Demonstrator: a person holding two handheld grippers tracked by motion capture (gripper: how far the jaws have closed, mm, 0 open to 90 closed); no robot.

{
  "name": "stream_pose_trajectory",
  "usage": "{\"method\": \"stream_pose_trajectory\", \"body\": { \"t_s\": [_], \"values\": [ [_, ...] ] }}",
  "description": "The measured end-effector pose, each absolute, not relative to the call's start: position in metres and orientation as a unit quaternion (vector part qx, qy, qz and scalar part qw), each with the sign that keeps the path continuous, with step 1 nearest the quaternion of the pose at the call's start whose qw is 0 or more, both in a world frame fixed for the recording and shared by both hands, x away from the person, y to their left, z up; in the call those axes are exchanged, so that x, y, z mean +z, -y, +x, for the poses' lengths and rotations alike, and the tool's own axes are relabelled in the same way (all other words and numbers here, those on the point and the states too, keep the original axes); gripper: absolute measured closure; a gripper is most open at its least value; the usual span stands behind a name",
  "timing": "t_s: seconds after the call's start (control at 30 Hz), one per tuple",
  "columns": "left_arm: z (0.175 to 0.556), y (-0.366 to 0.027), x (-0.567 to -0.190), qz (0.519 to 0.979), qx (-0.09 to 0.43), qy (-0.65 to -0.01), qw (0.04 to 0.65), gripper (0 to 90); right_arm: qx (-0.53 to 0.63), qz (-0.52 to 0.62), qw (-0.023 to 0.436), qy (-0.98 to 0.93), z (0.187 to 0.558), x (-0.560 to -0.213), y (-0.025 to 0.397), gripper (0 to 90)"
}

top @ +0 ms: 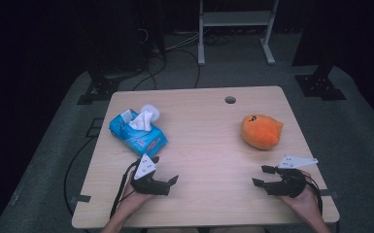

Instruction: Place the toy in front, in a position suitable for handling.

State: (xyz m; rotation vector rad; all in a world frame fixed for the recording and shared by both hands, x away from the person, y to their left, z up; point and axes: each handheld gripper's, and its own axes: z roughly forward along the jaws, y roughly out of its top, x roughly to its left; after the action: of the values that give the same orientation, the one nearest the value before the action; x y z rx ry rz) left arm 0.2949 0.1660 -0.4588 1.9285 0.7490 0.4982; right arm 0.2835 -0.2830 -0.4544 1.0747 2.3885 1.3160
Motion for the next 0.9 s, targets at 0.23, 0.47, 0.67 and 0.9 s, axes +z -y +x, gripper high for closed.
{"method": "stream_pose_trajectory", "body": {
  "t_s": [0.23,0.47,0.67,0.9],
  "values": [
    [0.295,-0.165,-0.459,0.793,0.206,-0.307,0.484,2.5,0.45,0.362,0.111,-0.809,0.281,-0.45,0.282,31.7],
    [0.295,-0.168,-0.459,0.79,0.204,-0.309,0.489,2.5,0.459,0.354,0.134,-0.804,0.287,-0.429,0.285,31.7],
    [0.295,-0.167,-0.459,0.792,0.205,-0.304,0.488,2.5,0.457,0.349,0.166,-0.801,0.306,-0.401,0.29,31.7],
    [0.294,-0.167,-0.459,0.792,0.206,-0.303,0.488,2.5,0.456,0.371,0.196,-0.785,0.342,-0.379,0.304,31.7]
  ]
}}
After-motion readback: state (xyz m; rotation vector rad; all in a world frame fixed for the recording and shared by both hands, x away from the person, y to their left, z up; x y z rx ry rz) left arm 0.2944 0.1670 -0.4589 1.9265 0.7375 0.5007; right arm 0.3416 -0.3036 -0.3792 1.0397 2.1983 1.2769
